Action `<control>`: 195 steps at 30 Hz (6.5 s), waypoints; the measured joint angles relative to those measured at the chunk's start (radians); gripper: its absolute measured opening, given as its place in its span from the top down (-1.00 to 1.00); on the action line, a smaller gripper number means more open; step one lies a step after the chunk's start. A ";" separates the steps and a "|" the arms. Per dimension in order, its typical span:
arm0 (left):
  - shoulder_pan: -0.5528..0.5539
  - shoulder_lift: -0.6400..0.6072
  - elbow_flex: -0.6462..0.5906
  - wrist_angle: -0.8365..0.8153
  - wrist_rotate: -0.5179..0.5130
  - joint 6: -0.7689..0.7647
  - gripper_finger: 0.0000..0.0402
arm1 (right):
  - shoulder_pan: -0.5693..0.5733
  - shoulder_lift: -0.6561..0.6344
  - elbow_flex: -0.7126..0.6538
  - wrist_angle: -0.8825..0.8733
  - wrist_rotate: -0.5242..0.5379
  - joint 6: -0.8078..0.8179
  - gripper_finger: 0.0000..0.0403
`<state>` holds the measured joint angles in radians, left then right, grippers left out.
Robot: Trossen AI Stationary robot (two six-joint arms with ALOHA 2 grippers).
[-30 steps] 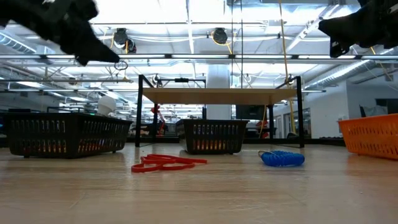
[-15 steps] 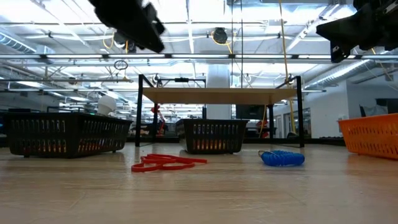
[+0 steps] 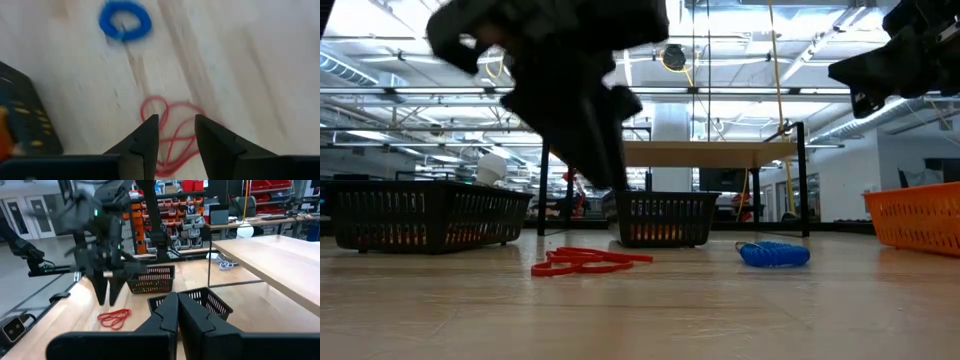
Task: Pick & Place Office Desk Supplies
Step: Put the red rubber band into the left black bin, then put the blue spring keychain into the right black bin
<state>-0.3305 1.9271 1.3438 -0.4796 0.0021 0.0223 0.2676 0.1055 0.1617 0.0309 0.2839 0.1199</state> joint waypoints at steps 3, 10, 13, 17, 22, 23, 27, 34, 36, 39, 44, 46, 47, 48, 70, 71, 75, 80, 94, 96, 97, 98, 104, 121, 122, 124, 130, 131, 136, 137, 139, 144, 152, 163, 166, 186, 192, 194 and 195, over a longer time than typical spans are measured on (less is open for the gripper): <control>0.000 0.042 0.026 -0.027 -0.001 0.020 0.33 | 0.000 0.000 -0.019 0.010 0.000 0.000 1.00; 0.000 0.106 0.035 -0.022 0.018 0.063 0.32 | 0.000 -0.001 -0.022 0.015 0.000 0.007 1.00; 0.008 0.133 0.035 -0.016 0.017 0.063 0.32 | 0.000 -0.001 -0.022 0.014 -0.001 0.006 1.00; 0.024 0.144 0.038 -0.012 0.021 0.063 0.32 | 0.000 -0.001 -0.022 0.014 -0.001 0.004 1.00; 0.032 0.120 0.034 -0.023 0.030 0.075 0.32 | 0.000 -0.001 -0.022 0.014 -0.001 0.010 1.00; 0.032 0.111 0.034 -0.027 0.027 0.076 0.32 | 0.000 0.000 -0.022 0.014 -0.002 0.010 1.00; 0.038 0.103 0.035 -0.016 0.026 0.073 0.32 | 0.000 -0.001 -0.022 0.017 -0.002 0.011 1.00; 0.040 0.118 0.034 -0.004 0.079 0.085 0.32 | 0.000 0.000 -0.022 0.018 -0.028 0.018 1.00; 0.040 0.118 0.034 0.006 0.068 0.084 0.32 | 0.000 -0.001 -0.022 0.018 -0.027 0.018 1.00; 0.043 0.120 0.034 0.015 0.057 0.080 0.32 | 0.000 0.000 -0.022 0.018 -0.026 0.019 1.00; 0.050 0.156 0.036 0.031 0.051 0.063 0.41 | 0.000 -0.001 -0.022 0.019 -0.027 0.026 1.00; 0.048 0.160 0.038 0.029 0.049 0.061 0.49 | 0.000 0.000 -0.022 0.018 -0.027 0.026 1.00; 0.048 0.172 0.039 0.029 0.049 0.061 0.53 | 0.000 0.000 -0.022 0.021 -0.026 0.026 1.00; 0.048 0.173 0.038 0.029 0.049 0.060 0.58 | 0.000 -0.001 -0.022 0.023 -0.027 0.026 1.00; 0.028 -0.081 0.033 -0.002 0.053 0.134 0.99 | 0.000 -0.002 -0.022 0.025 -0.027 0.025 1.00; 0.027 -0.113 0.033 -0.001 0.051 0.134 0.99 | 0.000 -0.002 -0.022 0.026 -0.027 0.025 1.00; 0.027 -0.261 0.034 -0.032 0.050 0.139 0.99 | 0.000 -0.002 -0.022 0.032 -0.028 0.023 1.00; 0.026 -0.469 0.034 -0.074 0.062 0.142 1.00 | 0.000 -0.002 -0.022 0.032 -0.027 0.024 1.00; 0.026 -1.178 -0.232 -0.100 -0.183 0.033 1.00 | 0.000 -0.002 -0.022 0.032 -0.028 0.025 1.00; 0.026 -1.281 -0.318 -0.087 -0.234 -0.016 1.00 | 0.000 -0.002 -0.022 0.033 -0.028 0.025 1.00; 0.026 -1.336 -0.364 -0.083 -0.256 -0.040 1.00 | 0.000 -0.002 -0.022 0.033 -0.028 0.025 1.00; 0.026 -1.385 -0.409 -0.085 -0.280 -0.058 1.00 | 0.000 -0.002 -0.022 0.033 -0.027 0.025 1.00; 0.026 -1.659 -0.652 -0.007 -0.327 -0.108 1.00 | 0.000 -0.002 -0.022 0.047 -0.027 0.025 1.00; 0.026 -1.902 -0.992 0.197 -0.402 -0.113 1.00 | 0.000 -0.001 -0.022 0.067 -0.023 0.025 1.00; 0.026 -1.903 -1.005 0.214 -0.399 -0.111 1.00 | 0.000 -0.001 -0.022 0.066 -0.024 0.021 1.00; 0.026 -1.904 -1.035 0.267 -0.409 -0.107 1.00 | 0.000 0.000 -0.022 0.065 -0.023 0.018 1.00; 0.026 -1.903 -1.161 0.403 -0.417 -0.103 1.00 | 0.000 0.000 -0.022 0.066 -0.024 0.007 1.00; 0.026 -1.903 -1.179 0.412 -0.422 -0.106 1.00 | 0.000 0.000 -0.022 0.066 -0.023 0.007 1.00; 0.026 -1.903 -1.251 0.483 -0.422 -0.114 1.00 | 0.000 -0.001 -0.028 0.068 -0.024 0.006 1.00; 0.026 -1.903 -1.262 0.490 -0.422 -0.114 1.00 | 0.000 -0.001 -0.031 0.069 -0.024 0.006 1.00; 0.026 -1.903 -1.276 0.499 -0.415 -0.114 1.00 | 0.000 0.000 -0.039 0.067 -0.024 0.008 1.00; 0.026 -1.902 -1.252 0.528 -0.416 -0.130 1.00 | 0.000 0.000 -0.050 0.068 -0.024 0.017 1.00; 0.026 -1.657 -0.922 0.299 -0.461 -0.160 1.00 | 0.000 0.000 -0.051 0.076 -0.023 0.000 1.00; 0.027 -1.032 -0.561 -0.056 -0.331 -0.301 1.00 | 0.000 -0.001 -0.051 0.105 -0.021 -0.013 1.00; 0.028 -0.966 -0.550 -0.036 -0.270 -0.340 1.00 | 0.000 0.000 -0.051 0.113 -0.022 -0.013 1.00; 0.029 -0.729 -0.552 -0.170 -0.108 -0.473 0.94 | 0.000 0.000 -0.052 0.115 -0.024 -0.028 1.00; 0.029 -0.729 -0.552 -0.167 -0.080 -0.454 0.59 | 0.000 0.000 -0.052 0.115 -0.024 -0.028 1.00; 0.029 -0.738 -0.552 -0.167 -0.080 -0.457 0.43 | 0.000 0.000 -0.052 0.115 -0.024 -0.027 1.00; 0.030 -0.744 -0.552 -0.167 -0.080 -0.462 0.35 | 0.000 0.000 -0.052 0.115 -0.024 -0.027 1.00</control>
<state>-0.3002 1.1826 0.7918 -0.6464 -0.0780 -0.4402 0.2676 0.1051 0.1101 0.1463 0.2604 0.0925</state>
